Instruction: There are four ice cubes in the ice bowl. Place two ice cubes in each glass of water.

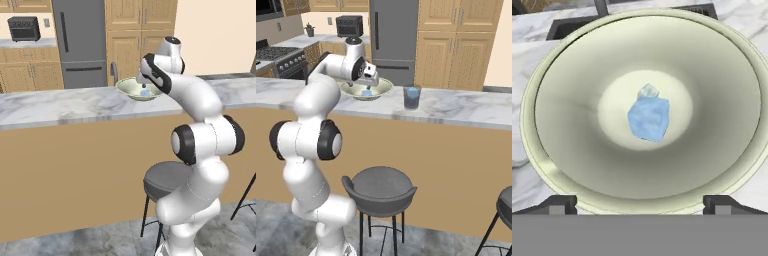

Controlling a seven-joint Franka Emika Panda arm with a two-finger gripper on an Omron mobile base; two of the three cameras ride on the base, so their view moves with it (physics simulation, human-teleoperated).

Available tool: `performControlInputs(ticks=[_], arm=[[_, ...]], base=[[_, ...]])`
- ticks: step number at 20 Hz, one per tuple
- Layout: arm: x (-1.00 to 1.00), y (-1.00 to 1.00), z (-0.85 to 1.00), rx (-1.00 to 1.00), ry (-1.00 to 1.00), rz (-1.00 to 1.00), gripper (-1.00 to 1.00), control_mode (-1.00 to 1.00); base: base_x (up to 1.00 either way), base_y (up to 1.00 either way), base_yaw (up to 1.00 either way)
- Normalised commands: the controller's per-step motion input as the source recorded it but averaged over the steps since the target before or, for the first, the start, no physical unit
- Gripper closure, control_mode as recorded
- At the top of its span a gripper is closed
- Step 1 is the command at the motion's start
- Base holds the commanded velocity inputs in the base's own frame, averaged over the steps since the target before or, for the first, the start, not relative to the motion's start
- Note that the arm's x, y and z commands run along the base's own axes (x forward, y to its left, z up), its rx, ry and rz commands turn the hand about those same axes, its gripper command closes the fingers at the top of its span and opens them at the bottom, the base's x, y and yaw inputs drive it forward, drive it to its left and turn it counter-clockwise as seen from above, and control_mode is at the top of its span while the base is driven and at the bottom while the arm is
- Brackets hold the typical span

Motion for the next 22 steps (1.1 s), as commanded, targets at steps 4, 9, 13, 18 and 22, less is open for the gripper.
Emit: performControlInputs(ticks=[4,9,13,18,22], arm=[[0.24,-0.03,-0.28,0.03,0.00,-0.11,-1.00,-1.00],[0.43,0.00,-0.21,0.00,0.00,0.00,-1.00,-1.00],[0.42,0.00,-0.08,0.00,0.00,0.00,-1.00,-1.00],[0.23,0.00,-0.03,0.00,0.00,0.01,-1.00,-1.00],[0.10,0.00,-0.12,0.00,0.00,0.01,-1.00,-1.00]], base=[[0.00,0.00,0.00],[0.00,0.00,0.00],[0.00,0.00,0.00],[0.00,0.00,0.00],[0.00,0.00,0.00]])
